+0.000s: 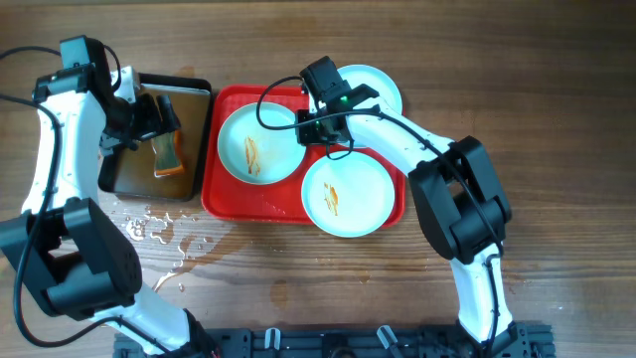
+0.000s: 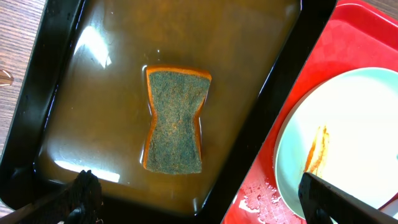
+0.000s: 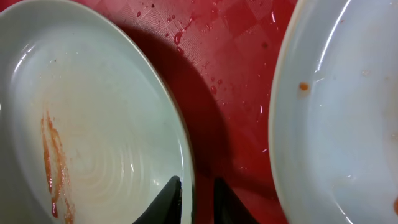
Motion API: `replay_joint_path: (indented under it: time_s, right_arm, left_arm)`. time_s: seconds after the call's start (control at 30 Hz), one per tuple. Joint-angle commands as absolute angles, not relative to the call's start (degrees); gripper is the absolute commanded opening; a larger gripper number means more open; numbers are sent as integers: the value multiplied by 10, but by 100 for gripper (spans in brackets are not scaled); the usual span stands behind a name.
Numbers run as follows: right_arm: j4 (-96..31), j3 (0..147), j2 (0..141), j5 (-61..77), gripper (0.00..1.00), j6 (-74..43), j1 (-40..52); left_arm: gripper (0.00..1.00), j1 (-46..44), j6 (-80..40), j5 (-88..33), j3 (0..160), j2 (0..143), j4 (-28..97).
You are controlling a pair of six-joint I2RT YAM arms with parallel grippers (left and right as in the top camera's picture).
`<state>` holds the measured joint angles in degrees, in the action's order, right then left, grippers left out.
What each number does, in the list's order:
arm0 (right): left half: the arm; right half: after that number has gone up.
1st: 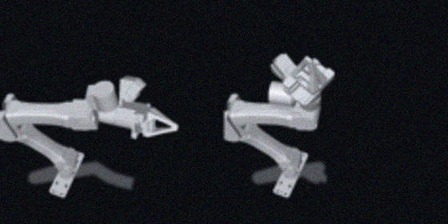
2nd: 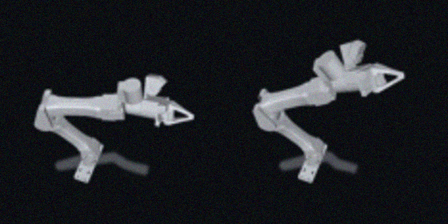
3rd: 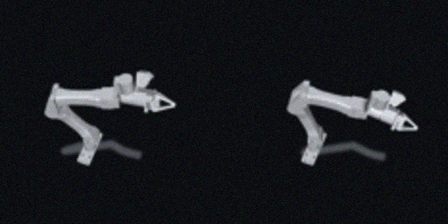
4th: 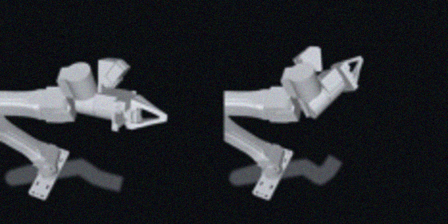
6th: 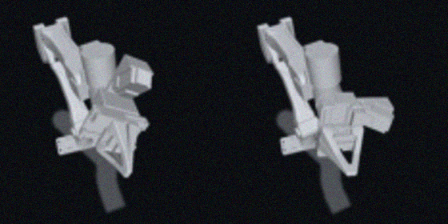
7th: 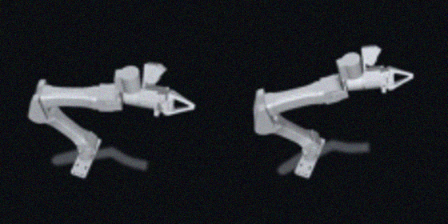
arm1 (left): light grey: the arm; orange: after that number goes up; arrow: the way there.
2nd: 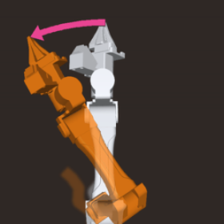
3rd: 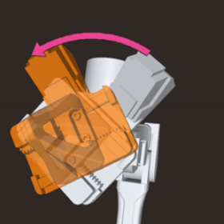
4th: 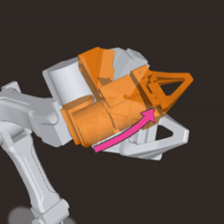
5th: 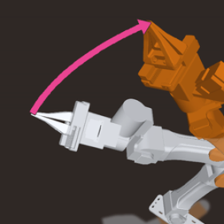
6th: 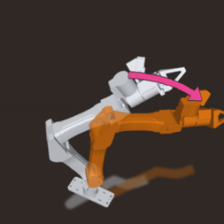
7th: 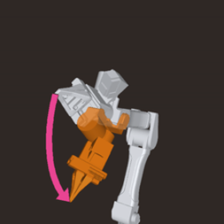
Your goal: Clean dirty plates on tray and stack at the side
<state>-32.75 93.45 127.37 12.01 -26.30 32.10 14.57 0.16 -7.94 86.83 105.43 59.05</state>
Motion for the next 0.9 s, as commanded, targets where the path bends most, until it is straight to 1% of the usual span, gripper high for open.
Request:
replay_joint_path:
  time_s: [0.0,0.87]
  right_arm:
    - [-329,934,1280,132,19,-254,319]
    - [-331,934,1280,134,19,-244,319]
  left_arm:
    - [100,145,11,-74,862,1050,589]
    - [100,145,11,-74,862,1050,589]
